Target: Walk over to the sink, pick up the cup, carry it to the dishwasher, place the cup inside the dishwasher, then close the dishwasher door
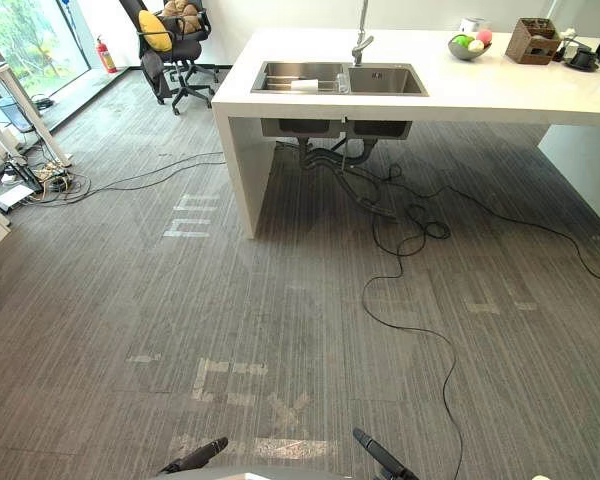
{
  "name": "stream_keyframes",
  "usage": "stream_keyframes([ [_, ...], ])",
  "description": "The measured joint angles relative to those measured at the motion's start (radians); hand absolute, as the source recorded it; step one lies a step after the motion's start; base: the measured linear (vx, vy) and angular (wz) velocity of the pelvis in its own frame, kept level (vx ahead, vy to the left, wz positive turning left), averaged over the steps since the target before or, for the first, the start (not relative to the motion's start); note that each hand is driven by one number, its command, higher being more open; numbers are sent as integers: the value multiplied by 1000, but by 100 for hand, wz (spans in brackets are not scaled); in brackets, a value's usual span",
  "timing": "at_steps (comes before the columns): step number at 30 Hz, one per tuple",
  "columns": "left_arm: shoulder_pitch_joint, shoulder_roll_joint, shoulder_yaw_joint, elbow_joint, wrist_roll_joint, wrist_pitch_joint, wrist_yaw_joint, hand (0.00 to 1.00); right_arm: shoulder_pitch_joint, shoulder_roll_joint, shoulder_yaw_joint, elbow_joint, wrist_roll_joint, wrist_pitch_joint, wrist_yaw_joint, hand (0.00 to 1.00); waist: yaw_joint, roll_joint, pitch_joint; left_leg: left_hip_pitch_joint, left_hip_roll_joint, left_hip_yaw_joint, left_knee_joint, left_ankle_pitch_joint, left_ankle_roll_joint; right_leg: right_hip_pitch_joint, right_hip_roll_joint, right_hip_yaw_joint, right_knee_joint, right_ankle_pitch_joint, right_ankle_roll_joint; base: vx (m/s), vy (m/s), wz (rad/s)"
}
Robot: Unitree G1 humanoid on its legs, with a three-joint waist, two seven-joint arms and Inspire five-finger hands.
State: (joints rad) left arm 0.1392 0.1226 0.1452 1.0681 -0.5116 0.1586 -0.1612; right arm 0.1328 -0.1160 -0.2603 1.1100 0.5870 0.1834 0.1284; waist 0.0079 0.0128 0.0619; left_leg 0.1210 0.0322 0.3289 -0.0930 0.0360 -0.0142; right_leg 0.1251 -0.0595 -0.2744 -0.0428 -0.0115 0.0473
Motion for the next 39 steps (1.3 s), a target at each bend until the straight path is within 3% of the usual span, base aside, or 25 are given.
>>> stream_keyframes([
  [6,-22,24,-28,35,-22,27,-16,100,-12,12,-60,10,0,12,-21,100,-14,0,16,13,-3,11,0,0,2,15,-1,9,-13,10,1,-33,-5,-4],
  [11,-35,53,-27,51,-55,92,-39,100,-31,23,-124,25,-25,13,-46,100,-26,-3,37,40,-3,24,0,-9,5,22,-6,23,17,-1,6,-38,-3,-9],
  [13,-40,59,-27,50,-54,123,-39,100,-35,25,-128,19,-41,12,-42,100,-29,-2,38,37,-9,28,0,-24,9,-39,-29,27,137,-69,27,-33,61,-4],
  [15,-44,57,-27,47,-28,138,-43,100,-27,22,-125,3,-38,8,-42,100,-29,-5,42,39,-28,37,0,-38,29,-138,-76,16,347,-120,78,-8,92,-13],
  [17,-61,63,-25,52,12,149,-43,100,-49,13,-124,-6,-42,1,-34,100,-29,-15,54,46,-30,49,1,-42,38,-238,-127,-43,563,-110,67,-21,74,-21],
  [18,-73,70,-25,53,23,150,-42,100,-56,17,-118,-10,-49,-12,-19,100,-32,-23,74,74,-32,52,6,-47,44,-274,-169,-89,681,-82,37,-8,56,-10],
  [19,-76,72,-25,54,21,148,-39,100,-55,18,-109,-15,-67,-19,-11,100,-33,-21,87,87,-31,53,7,-51,48,-281,-187,-103,724,-68,37,55,32,-3],
  [21,-75,81,-26,54,-16,146,-19,100,-54,19,-75,-16,-116,-33,6,100,-39,-35,98,122,-20,40,10,-64,56,-295,-212,-141,785,-111,40,121,-8,10],
  [23,-77,87,-37,53,-60,144,-5,100,-57,18,-51,-23,-112,-36,7,100,-51,-31,107,121,1,14,25,-82,43,-311,-201,-176,714,-141,40,161,-65,40],
  [24,-80,91,-42,50,-79,139,-5,100,-57,16,-39,-32,-94,-39,8,100,-54,-30,116,121,14,-15,30,-90,36,-316,-185,-200,563,-122,42,228,-119,65],
  [27,-76,95,-71,31,-79,112,-7,100,-58,22,-30,-37,-50,-48,3,100,-50,-42,128,127,16,-62,30,-108,8,-311,-161,-205,151,60,62,243,-140,49],
  [29,-70,95,-73,27,-78,105,-4,100,-59,26,-31,-40,-25,-54,-1,100,-50,-66,137,160,-6,-87,31,-135,-19,-317,-198,-218,84,73,70,355,-270,40],
  [30,-51,95,-70,19,-76,103,3,100,-48,32,-37,-43,-19,-53,-4,100,-48,-87,135,198,-22,-99,32,-162,-42,-307,-221,-214,90,75,54,347,-275,27],
  [31,-44,85,-65,19,-74,97,12,100,-44,31,-44,-43,-19,-54,-7,100,-47,-82,138,217,-12,-101,35,-175,-52,-306,-216,-202,115,127,34,441,-313,17],
  [32,-33,66,-65,14,-63,92,22,100,-39,24,-59,-51,-19,-60,-15,100,-51,-39,126,226,36,-101,58,-208,-69,-321,-181,-172,187,136,27,473,-323,10],
  [33,-17,59,-65,4,-56,91,22,100,-31,20,-80,-53,-17,-59,-15,100,-50,-5,111,226,92,-103,102,-252,-85,-328,-126,-143,235,118,-1,568,-388,8],
  [35,-3,55,-59,3,-37,65,18,100,-20,15,-88,-48,-3,-58,-17,100,-40,29,84,197,166,-116,247,-294,-86,-315,-68,-147,268,84,-52,470,-319,-12],
  [37,-10,54,-31,-16,-4,28,10,100,-21,10,-96,-38,4,-40,-17,100,-26,26,73,74,213,-136,540,-266,-92,-279,-46,-151,252,63,-80,437,-285,-16],
  [38,-24,52,-24,-33,2,15,4,100,-22,-3,-92,-34,4,-19,-18,100,-26,43,74,-10,258,-138,728,-202,-96,-243,-24,-162,234,45,-86,407,-201,-4],
  [39,-30,46,-25,-45,3,-6,-2,100,-19,-19,-67,-23,1,-2,-14,100,-25,64,72,-70,308,-140,872,-99,-107,-198,5,-162,202,32,-90,407,-171,-3],
])
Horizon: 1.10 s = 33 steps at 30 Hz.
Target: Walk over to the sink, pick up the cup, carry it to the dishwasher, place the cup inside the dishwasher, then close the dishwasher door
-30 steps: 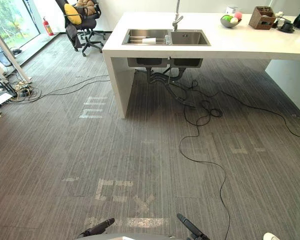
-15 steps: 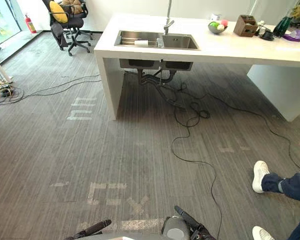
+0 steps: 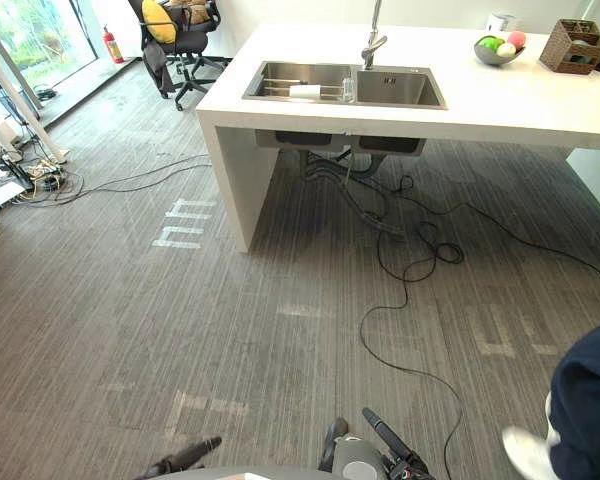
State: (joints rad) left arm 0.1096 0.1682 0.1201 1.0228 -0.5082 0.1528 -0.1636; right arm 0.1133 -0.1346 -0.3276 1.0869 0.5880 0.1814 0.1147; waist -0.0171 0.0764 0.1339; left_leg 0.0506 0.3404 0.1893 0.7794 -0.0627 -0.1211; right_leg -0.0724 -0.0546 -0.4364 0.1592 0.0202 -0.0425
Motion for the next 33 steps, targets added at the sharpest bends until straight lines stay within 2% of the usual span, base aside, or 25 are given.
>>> stream_keyframes([
  [1,1,-4,0,-5,0,-11,-1,100,-2,-2,4,6,-1,5,6,100,1,3,3,-26,22,-1,63,46,0,26,11,2,-22,-4,-3,399,-123,-2],
  [2,2,-15,0,-39,-2,-28,0,100,-2,-23,33,10,-14,6,12,100,1,25,10,-94,54,0,200,33,21,70,24,1,-51,-15,-6,443,-103,10],
  [3,3,-23,-1,-99,-4,-33,-1,100,-10,-34,41,13,-46,4,8,100,3,30,24,-172,51,7,286,-31,59,106,21,-2,-69,-26,-6,362,-79,14],
  [4,5,-29,-2,-130,-6,-33,-3,100,-17,-35,42,18,-51,4,3,100,8,26,33,-201,34,14,290,-59,64,126,14,-2,-79,-29,-4,371,-26,8],
  [6,29,-38,-21,-233,-9,-37,-6,100,-44,-36,71,28,-36,4,-27,100,38,5,52,-256,-60,21,168,-115,62,172,-19,19,-97,-42,12,274,53,-24],
  [8,93,-72,-68,-377,-12,-62,-3,100,-78,-49,81,28,-8,5,-55,100,69,6,59,-258,-159,53,-288,-90,41,193,-35,66,-110,-60,38,252,137,-58],
  [9,114,-76,-87,-431,-12,-63,2,100,-83,-53,82,24,5,2,-54,100,70,9,59,-255,-175,59,-422,-57,35,194,-33,76,-115,-64,44,263,184,-58],
  [10,149,-88,-113,-526,-12,-61,9,100,-89,-59,89,10,9,1,-53,100,74,35,51,-245,-182,65,-621,-10,-12,201,-14,102,-129,-69,55,243,163,-68],
  [11,169,-105,-130,-636,-16,-56,24,100,-94,-57,103,-5,9,-12,-53,100,87,46,61,-241,-164,77,-649,74,-9,227,17,138,-147,-71,71,452,230,-54],
  [13,156,-112,-137,-792,-31,-38,41,100,-92,-32,102,-15,9,-17,-48,100,74,17,58,-273,-166,135,-571,71,-2,238,-14,141,-153,-90,98,383,173,13],
  [15,120,-112,-157,-979,-54,-15,43,100,-69,-31,102,-13,9,-20,-71,100,73,15,60,-272,-191,143,-482,30,87,280,-61,115,-136,-140,120,418,184,35],
  [16,121,-111,-157,-1024,-54,-13,45,100,-61,-30,102,-14,9,-23,-75,100,75,14,53,-273,-208,131,-464,15,111,282,-76,117,-118,-152,121,457,154,0],
  [17,119,-111,-153,-1098,-54,-15,46,100,-42,-31,99,-15,14,-38,-81,100,79,18,27,-270,-235,125,-455,-13,154,269,-102,119,-57,-165,134,418,144,-2],
  [19,99,-119,-141,-1174,-40,-15,48,100,-36,-48,96,-34,20,-49,-85,100,77,30,9,-230,-247,133,-474,-26,171,172,-155,124,192,-170,175,416,163,-6],
  [20,82,-107,-135,-1219,-29,-15,49,100,-46,-50,76,-40,20,-58,-92,100,79,13,4,-170,-270,153,-507,-38,183,88,-227,130,432,-151,265,392,125,-2],
  [21,66,-90,-130,-1253,-28,-15,49,100,-49,-31,51,-46,20,-71,-93,100,74,-23,-4,-116,-298,147,-540,-47,187,13,-286,131,653,-109,308,389,77,13],
  [22,62,-81,-130,-1269,-25,-15,49,100,-50,-21,43,-48,20,-76,-92,100,68,-35,-8,-95,-306,137,-551,-51,185,-20,-300,130,743,-112,303,390,-3,41],
  [24,60,-69,-140,-1297,-18,-22,55,100,-56,-12,36,-61,20,-85,-93,100,58,-45,-14,-10,-304,117,-608,-55,178,-98,-300,80,888,-178,190,453,-89,30],
  [25,61,-68,-145,-1297,-15,-28,61,100,-62,-13,33,-61,22,-85,-98,100,60,-43,-13,9,-301,116,-623,-55,171,-118,-300,64,880,-200,165,398,-149,7],
  [27,50,-60,-165,-1294,-15,-30,94,100,-71,-14,29,-82,78,-87,-116,100,56,-31,-5,45,-268,109,-654,-67,132,-186,-288,-4,664,-240,105,284,-207,2],
  [28,42,-57,-171,-1290,-18,-30,98,100,-71,-14,26,-87,98,-86,-117,100,55,-26,-3,47,-253,107,-654,-72,120,-196,-276,-13,562,-234,105,259,-269,13],
  [29,18,-47,-187,-1275,-26,-31,106,100,-66,-13,25,-100,118,-81,-114,100,51,-21,2,48,-221,90,-646,-85,91,-197,-236,7,304,-170,107,203,-238,21],
  [30,1,-29,-200,-1263,-29,-31,111,100,-59,-10,25,-106,126,-75,-113,100,51,-26,4,48,-214,73,-637,-95,74,-187,-220,33,182,-120,111,153,-183,20],
  [31,17,-25,-235,-1162,-63,-42,92,100,134,25,121,-172,174,15,-58,100,43,-95,-54,98,-166,-43,-584,-182,-2,-6,-108,142,-108,147,122,56,-66,10],
  [33,17,-25,-235,-1162,-63,-42,92,100,134,25,121,-172,174,15,-58,100,43,-95,-54,98,-166,-43,-584,-182,-2,-6,-108,142,-108,147,122,0,0,0],
])
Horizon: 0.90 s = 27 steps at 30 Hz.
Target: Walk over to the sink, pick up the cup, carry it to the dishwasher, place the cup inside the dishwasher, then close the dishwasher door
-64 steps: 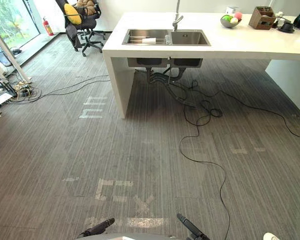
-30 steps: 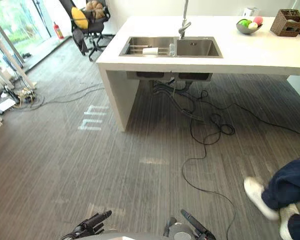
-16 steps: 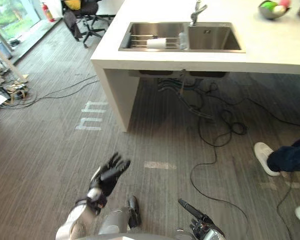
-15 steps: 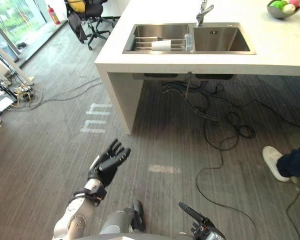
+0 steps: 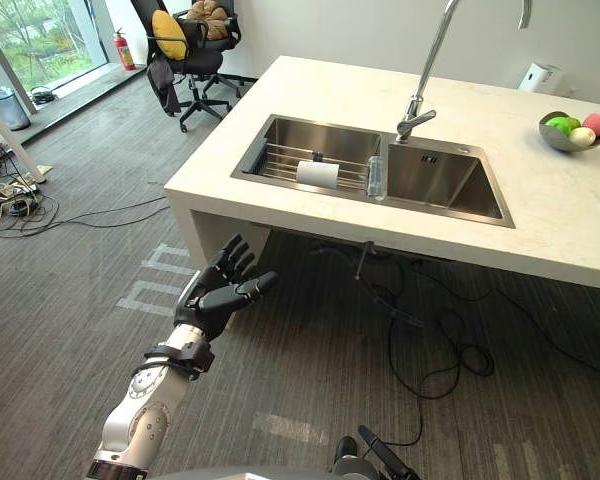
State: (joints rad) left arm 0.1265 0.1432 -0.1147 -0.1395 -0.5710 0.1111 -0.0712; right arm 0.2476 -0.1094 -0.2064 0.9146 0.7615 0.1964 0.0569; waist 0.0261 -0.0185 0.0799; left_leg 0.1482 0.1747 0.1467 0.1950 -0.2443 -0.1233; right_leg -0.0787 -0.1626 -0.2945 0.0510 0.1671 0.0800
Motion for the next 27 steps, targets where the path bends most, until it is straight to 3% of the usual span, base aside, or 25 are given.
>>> stream_keyframes([
  [4,0,-7,-2,-3,0,0,0,100,7,2,-2,0,-2,0,1,100,-4,0,-2,0,1,3,0,-2,0,-1,2,2,0,0,0,0,0,-1],
  [11,-7,-5,-18,-55,0,-36,14,100,43,4,-15,3,-82,-32,96,100,-47,16,-54,32,6,32,-79,5,6,-26,11,14,21,-26,9,40,-5,-7],
  [14,-26,-7,-22,-123,-1,-85,27,100,72,1,-46,19,-129,-49,154,100,-71,57,-91,48,51,31,-114,1,4,-63,32,-14,120,-112,-5,155,-46,8],
  [15,-37,-4,-14,-148,-6,-114,28,100,75,0,-45,38,-148,-56,175,100,-69,58,-97,19,63,40,-15,-4,10,-57,39,-32,143,-155,-7,246,-80,14],
  [16,-48,-11,-1,-161,-8,-126,39,100,75,0,-44,65,-159,-54,179,100,-69,61,-94,-100,99,43,260,-13,47,-23,43,-45,126,-166,-19,249,-109,14],
  [17,-50,-15,6,-170,-8,-130,48,100,78,-5,-44,67,-158,-56,179,100,-69,71,-87,-150,124,41,385,8,79,4,53,-50,110,-167,-20,240,-171,6],
  [18,-50,-25,21,-182,-7,-143,58,100,77,-27,-43,69,-158,-56,182,100,-63,102,-67,-211,170,28,555,73,131,57,83,-52,88,-171,-21,270,-195,-9],
  [19,-49,-37,43,-184,-7,-157,67,100,74,-52,-41,76,-159,-54,183,100,-61,130,-53,-246,215,16,679,184,128,115,110,-49,65,-191,-35,377,-200,-11],
  [20,-49,-38,70,-182,-7,-160,71,100,66,-62,-40,86,-159,-53,182,100,-59,123,-46,-284,241,6,768,322,123,166,113,-43,41,-209,-50,351,-147,-10],
  [21,-48,-40,75,-176,-11,-162,70,100,56,-64,-41,95,-156,-52,180,100,-53,125,-44,-317,242,8,819,270,102,193,109,-40,31,-213,-48,417,-171,-11],
  [22,-48,-40,72,-176,-31,-160,53,100,40,-74,-41,99,-150,-48,175,100,-42,124,-42,-357,232,46,819,159,98,219,100,-35,11,-217,-53,325,-139,-14],
  [24,-47,-41,70,-177,-69,-159,18,100,10,-83,-40,105,-129,-40,175,100,-34,116,-37,-383,190,105,715,77,77,246,81,-31,-14,-218,-55,260,-76,-18],
  [25,-45,-42,70,-178,-78,-159,1,100,-16,-87,-39,109,-127,-37,178,100,-29,112,-33,-383,139,148,565,57,65,258,64,-27,-24,-218,-55,238,-1,-32],
  [26,-43,-42,67,-184,-78,-158,-2,100,-40,-95,-20,109,-128,-40,186,100,-25,111,-33,-366,68,165,360,68,58,262,46,-16,-31,-220,-52,228,16,-34],
  [27,-43,-42,67,-191,-77,-158,-2,100,-49,-97,-13,109,-128,-40,191,100,-24,112,-32,-359,33,164,248,97,53,262,40,-15,-32,-227,-43,215,55,-29],
])
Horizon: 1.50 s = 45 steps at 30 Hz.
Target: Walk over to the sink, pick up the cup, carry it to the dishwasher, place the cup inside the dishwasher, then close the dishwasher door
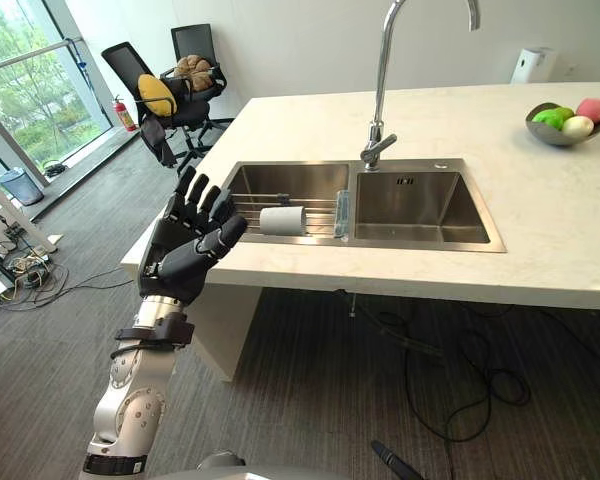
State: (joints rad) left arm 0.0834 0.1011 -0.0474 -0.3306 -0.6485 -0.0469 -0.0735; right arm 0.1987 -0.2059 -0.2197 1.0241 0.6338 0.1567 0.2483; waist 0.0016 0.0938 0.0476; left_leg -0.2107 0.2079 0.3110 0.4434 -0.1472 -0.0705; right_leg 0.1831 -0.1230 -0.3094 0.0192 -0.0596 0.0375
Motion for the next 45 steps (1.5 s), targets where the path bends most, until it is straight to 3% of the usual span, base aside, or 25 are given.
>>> stream_keyframes([
  [1,0,-1,-1,-21,1,2,1,100,-6,-1,12,-10,-1,-1,8,100,0,9,3,11,-34,-4,-139,83,-10,4,-1,4,-1,-12,19,292,130,-23],
  [2,8,-6,-8,-64,1,9,2,100,-4,-10,15,-17,-2,-4,8,100,3,53,1,25,-43,-20,-283,281,13,16,39,12,-4,-39,47,248,122,-9],
  [3,11,1,-7,-69,0,11,0,100,-9,-5,11,-7,0,-6,-2,100,-3,51,-2,44,-48,-18,-300,267,59,26,37,5,-3,-50,53,279,144,6],
  [4,11,10,-6,-74,0,24,3,100,-7,9,15,-3,1,-1,-16,100,1,20,1,67,-80,-14,-328,268,50,35,10,-3,2,-64,60,145,69,17],
  [6,23,6,3,-74,-3,48,4,100,-13,19,23,9,-2,4,-24,100,13,-7,13,81,-114,-10,-364,265,62,39,-16,-13,-1,-75,75,171,49,13],
  [13,63,10,-1,-74,-75,105,4,100,-30,7,52,19,-43,28,-37,100,30,-31,11,126,-163,-2,-427,249,71,51,-50,-46,23,-71,82,131,-19,2],
  [14,63,3,-1,-77,-77,106,3,100,-30,3,52,18,-39,30,-36,100,28,-24,7,128,-157,-6,-428,243,68,35,-51,-64,67,-71,82,96,3,15],
  [15,63,-12,-5,-80,-77,110,1,100,-31,-10,50,8,-37,30,-32,100,23,-11,-2,132,-144,-20,-430,230,73,-20,-67,-99,203,-78,93,77,43,23],
  [16,63,-9,-6,-90,-73,110,-8,100,-38,-15,48,-8,-37,27,-31,100,19,-19,1,156,-145,-31,-435,221,77,-87,-116,-121,400,-91,112,91,63,25],
  [17,63,-3,-6,-96,-68,110,-13,100,-40,-14,48,-16,-36,26,-32,100,15,-28,1,171,-151,-38,-437,215,81,-114,-145,-130,487,-90,113,94,64,26],
  [18,63,11,-5,-109,-51,109,-18,100,-47,-5,41,-17,-30,22,-40,100,12,-57,3,191,-174,-46,-436,202,85,-149,-193,-130,606,-77,121,136,65,30],
  [19,63,20,-9,-112,-15,104,-24,100,-51,7,30,-11,-6,17,-61,100,12,-81,1,208,-190,-55,-438,191,88,-171,-230,-119,688,-51,120,184,65,34],
  [20,64,21,-23,-108,30,101,-26,100,-53,9,22,-10,28,7,-84,100,16,-83,3,228,-195,-67,-442,178,95,-200,-258,-104,770,13,100,240,82,31],
  [21,64,20,-27,-100,69,95,-26,100,-58,12,1,-7,46,9,-90,100,16,-79,4,239,-190,-77,-441,166,95,-219,-270,-103,814,-14,84,203,70,24],
  [22,63,31,-28,-92,125,82,-24,100,-66,16,-23,-3,52,13,-87,100,16,-78,5,247,-183,-84,-440,154,90,-245,-281,-115,812,-101,70,211,66,18],
  [23,58,58,-29,-91,171,68,-17,100,-70,18,-48,-1,51,15,-73,100,14,-75,6,249,-170,-91,-439,144,80,-272,-275,-133,727,-141,72,164,29,14],
  [26,25,113,-30,-88,201,55,1,100,-68,35,-81,3,51,15,-57,100,7,-75,6,256,-153,-113,-432,139,53,-272,-230,-153,460,-122,88,189,-71,29],
  [27,6,126,-28,-87,202,54,7,100,-66,40,-82,12,49,17,-59,100,9,-85,3,261,-157,-120,-419,137,49,-258,-214,-171,339,-52,81,250,-205,37],
  [28,-15,133,-24,-85,202,52,7,100,-61,51,-84,26,47,19,-58,100,10,-113,1,270,-174,-136,-407,122,34,-232,-201,-200,231,45,78,260,-240,32],
  [29,-16,112,-24,-79,203,52,7,100,-63,47,-91,35,36,20,-58,100,15,-90,0,274,-163,-140,-405,116,26,-206,-183,-215,205,49,82,246,-229,22],
  [31,-15,80,-37,-79,198,54,-22,100,-62,23,-111,54,-15,38,-31,100,27,-39,-7,272,-106,-133,-402,100,0,-158,-92,-223,83,78,65,227,-187,-11],
  [34,-25,85,-49,-78,200,61,-94,100,-66,28,-104,72,-47,39,-16,100,23,-26,-13,283,-53,-107,-405,84,-28,-126,-18,-209,-12,97,44,193,-185,-32],
  [36,-39,100,-60,-77,202,68,-119,100,-70,30,-103,75,-42,39,-15,100,13,-24,-14,282,-45,-102,-406,84,-29,-126,-4,-200,-30,98,42,143,-116,-21],
  [42,-74,217,-73,24,213,109,-188,100,-72,26,-82,72,-43,24,-11,100,7,-26,-13,316,-55,-49,-425,84,-29,-115,-2,-160,-59,107,43,54,7,-22],
  [45,-82,275,-82,191,340,115,-183,100,-73,30,-73,72,-43,17,-16,100,4,-28,-10,325,-63,-28,-443,84,-29,-103,-1,-157,-104,135,49,-33,33,-8],
])
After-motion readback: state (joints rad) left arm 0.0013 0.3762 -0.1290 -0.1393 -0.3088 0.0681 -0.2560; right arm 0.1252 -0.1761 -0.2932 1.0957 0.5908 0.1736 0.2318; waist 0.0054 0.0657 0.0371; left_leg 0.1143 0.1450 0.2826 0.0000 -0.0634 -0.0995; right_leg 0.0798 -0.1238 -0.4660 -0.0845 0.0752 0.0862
